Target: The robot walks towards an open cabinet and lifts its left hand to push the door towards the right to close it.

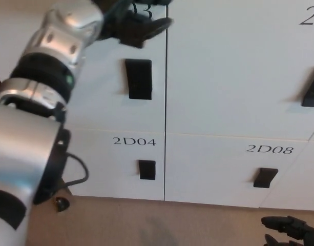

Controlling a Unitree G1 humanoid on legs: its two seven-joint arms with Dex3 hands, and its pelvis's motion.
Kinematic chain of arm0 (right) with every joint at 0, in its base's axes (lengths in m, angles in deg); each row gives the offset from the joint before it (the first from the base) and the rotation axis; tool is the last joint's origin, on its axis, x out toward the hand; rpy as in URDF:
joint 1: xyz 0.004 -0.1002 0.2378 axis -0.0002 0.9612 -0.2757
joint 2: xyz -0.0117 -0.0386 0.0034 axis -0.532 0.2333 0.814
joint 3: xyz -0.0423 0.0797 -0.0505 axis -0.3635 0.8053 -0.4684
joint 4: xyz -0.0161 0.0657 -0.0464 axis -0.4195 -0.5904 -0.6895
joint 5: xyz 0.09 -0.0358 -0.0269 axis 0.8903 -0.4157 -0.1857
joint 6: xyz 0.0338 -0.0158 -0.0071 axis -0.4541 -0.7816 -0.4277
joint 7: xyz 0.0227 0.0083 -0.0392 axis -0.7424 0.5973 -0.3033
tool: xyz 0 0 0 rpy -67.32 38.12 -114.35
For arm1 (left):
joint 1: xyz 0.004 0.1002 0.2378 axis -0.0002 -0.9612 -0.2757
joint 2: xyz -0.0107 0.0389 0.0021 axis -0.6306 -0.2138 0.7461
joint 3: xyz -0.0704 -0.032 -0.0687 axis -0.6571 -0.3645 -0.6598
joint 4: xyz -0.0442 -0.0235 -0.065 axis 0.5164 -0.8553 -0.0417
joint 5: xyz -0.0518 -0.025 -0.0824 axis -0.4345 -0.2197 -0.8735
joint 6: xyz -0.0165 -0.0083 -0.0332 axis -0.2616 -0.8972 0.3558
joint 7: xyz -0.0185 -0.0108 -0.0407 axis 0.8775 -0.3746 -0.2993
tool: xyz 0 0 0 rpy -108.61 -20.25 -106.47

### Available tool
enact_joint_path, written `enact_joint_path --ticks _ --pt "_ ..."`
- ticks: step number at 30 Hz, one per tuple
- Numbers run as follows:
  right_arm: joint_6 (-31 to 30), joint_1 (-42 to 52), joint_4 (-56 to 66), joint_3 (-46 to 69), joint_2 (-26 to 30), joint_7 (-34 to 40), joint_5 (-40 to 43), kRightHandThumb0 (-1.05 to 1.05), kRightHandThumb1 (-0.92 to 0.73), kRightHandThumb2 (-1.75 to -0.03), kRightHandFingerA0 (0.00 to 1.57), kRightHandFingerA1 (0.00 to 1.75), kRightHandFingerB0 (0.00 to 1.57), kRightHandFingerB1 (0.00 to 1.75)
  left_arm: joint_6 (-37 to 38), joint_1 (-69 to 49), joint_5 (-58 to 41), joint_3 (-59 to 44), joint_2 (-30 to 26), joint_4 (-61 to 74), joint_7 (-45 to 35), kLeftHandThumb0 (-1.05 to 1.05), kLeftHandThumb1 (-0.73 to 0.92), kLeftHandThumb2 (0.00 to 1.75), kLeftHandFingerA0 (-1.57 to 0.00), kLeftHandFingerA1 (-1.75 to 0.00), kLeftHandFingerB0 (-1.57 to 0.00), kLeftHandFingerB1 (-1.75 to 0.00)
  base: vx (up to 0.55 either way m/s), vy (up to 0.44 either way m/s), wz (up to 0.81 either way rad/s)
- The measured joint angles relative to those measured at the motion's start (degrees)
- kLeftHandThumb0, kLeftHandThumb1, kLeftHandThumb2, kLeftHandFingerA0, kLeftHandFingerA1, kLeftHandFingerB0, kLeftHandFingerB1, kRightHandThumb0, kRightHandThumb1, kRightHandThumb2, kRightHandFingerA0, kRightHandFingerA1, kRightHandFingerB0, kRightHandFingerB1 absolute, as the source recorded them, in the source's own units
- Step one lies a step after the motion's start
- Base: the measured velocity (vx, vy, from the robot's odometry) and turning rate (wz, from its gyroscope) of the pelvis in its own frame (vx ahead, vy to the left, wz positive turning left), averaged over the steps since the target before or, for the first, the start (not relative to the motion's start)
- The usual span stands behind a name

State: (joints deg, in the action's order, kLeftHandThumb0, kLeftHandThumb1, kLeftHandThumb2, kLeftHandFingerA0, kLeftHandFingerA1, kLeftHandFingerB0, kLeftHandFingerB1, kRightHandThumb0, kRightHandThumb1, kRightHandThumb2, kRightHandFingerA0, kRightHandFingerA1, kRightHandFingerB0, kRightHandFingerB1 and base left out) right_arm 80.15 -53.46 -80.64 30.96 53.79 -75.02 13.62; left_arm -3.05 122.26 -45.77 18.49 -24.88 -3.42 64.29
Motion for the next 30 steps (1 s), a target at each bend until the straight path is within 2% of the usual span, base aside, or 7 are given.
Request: enact_joint_path --ticks 5,6,8,9,10,11,30 --pt "0.0 0.4 1.3 0.0 0.5 -0.1 0.0 -0.44 -0.63 -0.60 0.84 0.57 0.74 0.51 0.5 -4.0 0.2 -0.7 -2.7 2.6 -0.1 -0.69 0.53 0.90 -0.01 -0.33 0.00 -0.22 0.00 0.000 0.01" --pt "0.0 0.3 1.4 0.0 0.7 -0.1 0.0 -0.44 -0.63 -0.59 0.84 0.58 0.75 0.50 0.7 -4.7 0.2 -0.7 -2.9 3.5 -0.2 -0.36 0.40 0.98 0.00 -0.48 0.00 -0.47 0.00 0.000 0.00" --pt "0.0 0.1 1.4 0.0 0.8 -0.1 -0.1 -0.44 -0.63 -0.59 0.84 0.58 0.75 0.50 0.9 -6.8 0.1 -0.5 -3.1 6.9 -1.0 -0.36 0.40 0.98 0.00 -0.48 0.00 -0.47 0.00 0.000 0.00" --pt "0.0 -0.1 1.3 0.0 0.8 -0.1 -0.1 -0.46 -0.63 -0.59 0.84 0.57 0.75 0.50 0.9 -7.8 0.0 -0.5 -3.1 9.0 -1.2 -0.71 0.56 0.93 -0.33 -0.48 -0.21 -0.42 0.00 0.000 0.00" --pt "0.0 -0.1 1.3 0.0 0.8 -0.1 -0.1 -0.46 -0.63 -0.59 0.84 0.57 0.75 0.50 0.9 -7.8 0.0 -0.5 -3.1 9.0 -1.2 -0.71 0.56 0.93 -0.33 -0.48 -0.21 -0.42 0.00 0.000 0.00" --pt "0.0 -0.2 1.3 0.0 0.8 -0.1 -0.1 -0.46 -0.62 -0.59 0.81 0.58 0.71 0.49 0.9 -9.1 -0.1 -0.4 -3.0 11.2 -1.5 -0.63 0.66 0.61 -0.58 -0.38 -0.53 -0.36 0.00 0.000 0.00" --pt "-0.1 -2.7 1.1 0.1 0.9 -0.2 -0.1 -0.42 -0.63 -0.59 0.82 0.52 0.73 0.51 0.9 -41.7 -4.5 -1.0 -6.0 42.4 -5.1 -0.65 0.65 0.61 -0.66 -0.42 -0.61 -0.39 0.00 0.000 0.00"
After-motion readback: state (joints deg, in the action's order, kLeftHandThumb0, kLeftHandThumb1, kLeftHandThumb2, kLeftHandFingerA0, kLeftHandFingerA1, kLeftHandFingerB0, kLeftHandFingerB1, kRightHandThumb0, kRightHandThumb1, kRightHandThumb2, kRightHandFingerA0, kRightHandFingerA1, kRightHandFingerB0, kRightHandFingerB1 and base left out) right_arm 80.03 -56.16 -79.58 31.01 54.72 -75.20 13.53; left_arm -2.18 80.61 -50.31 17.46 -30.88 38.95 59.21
